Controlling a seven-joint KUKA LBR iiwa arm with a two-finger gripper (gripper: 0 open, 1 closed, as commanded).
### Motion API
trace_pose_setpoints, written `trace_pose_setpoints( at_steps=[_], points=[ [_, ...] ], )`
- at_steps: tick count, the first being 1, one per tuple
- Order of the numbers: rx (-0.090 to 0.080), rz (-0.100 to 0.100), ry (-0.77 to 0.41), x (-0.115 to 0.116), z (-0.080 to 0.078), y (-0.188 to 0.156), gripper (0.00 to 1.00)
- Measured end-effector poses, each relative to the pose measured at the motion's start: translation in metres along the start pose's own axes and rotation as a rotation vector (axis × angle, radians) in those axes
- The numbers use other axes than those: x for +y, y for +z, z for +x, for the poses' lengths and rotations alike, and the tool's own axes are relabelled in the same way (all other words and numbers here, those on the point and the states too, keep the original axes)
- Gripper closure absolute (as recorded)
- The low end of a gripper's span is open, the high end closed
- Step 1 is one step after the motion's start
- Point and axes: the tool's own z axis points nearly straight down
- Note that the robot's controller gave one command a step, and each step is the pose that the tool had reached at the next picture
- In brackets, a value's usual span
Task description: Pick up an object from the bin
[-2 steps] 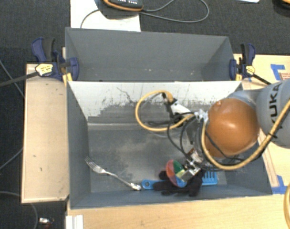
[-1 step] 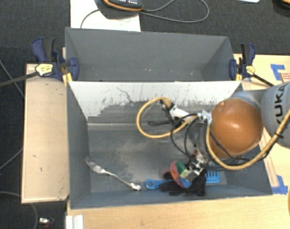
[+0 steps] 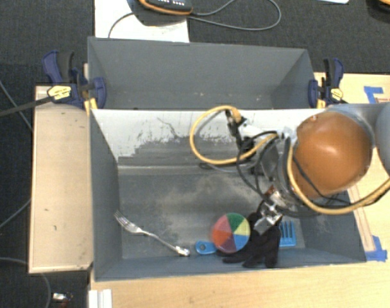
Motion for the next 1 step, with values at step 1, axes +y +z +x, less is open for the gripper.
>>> trace_pose_setpoints(
  at_steps=[1],
  points=[
    [-0.015,-0.015,-0.006,0.0132,0.0027,0.051,1.0]
  ],
)
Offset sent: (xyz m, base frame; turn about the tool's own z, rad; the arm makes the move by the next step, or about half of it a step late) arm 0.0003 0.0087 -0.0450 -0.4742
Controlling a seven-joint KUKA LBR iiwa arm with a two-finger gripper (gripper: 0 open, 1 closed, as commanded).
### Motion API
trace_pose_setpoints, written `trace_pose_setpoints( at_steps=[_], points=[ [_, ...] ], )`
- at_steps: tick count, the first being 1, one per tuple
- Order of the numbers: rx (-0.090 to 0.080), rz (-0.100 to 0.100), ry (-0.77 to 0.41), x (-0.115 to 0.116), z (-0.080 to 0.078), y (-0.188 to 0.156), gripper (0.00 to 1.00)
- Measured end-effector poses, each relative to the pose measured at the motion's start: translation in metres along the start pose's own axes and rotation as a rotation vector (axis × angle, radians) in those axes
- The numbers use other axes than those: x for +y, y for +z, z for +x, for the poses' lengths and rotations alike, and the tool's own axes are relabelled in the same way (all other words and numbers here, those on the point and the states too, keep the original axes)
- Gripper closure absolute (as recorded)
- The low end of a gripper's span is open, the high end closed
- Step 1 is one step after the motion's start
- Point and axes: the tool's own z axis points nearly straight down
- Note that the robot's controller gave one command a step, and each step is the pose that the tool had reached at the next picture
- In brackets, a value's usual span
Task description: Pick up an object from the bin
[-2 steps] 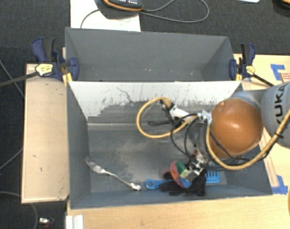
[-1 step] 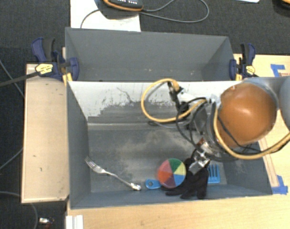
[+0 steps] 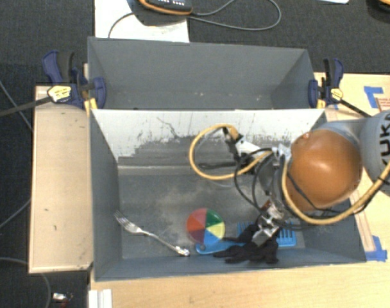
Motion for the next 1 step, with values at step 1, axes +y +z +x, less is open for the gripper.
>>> trace_pose_setpoints(
  at_steps=[1],
  points=[
    [0.008,0.005,-0.353,-0.0118,-0.007,-0.0052,1.0]
  ],
)
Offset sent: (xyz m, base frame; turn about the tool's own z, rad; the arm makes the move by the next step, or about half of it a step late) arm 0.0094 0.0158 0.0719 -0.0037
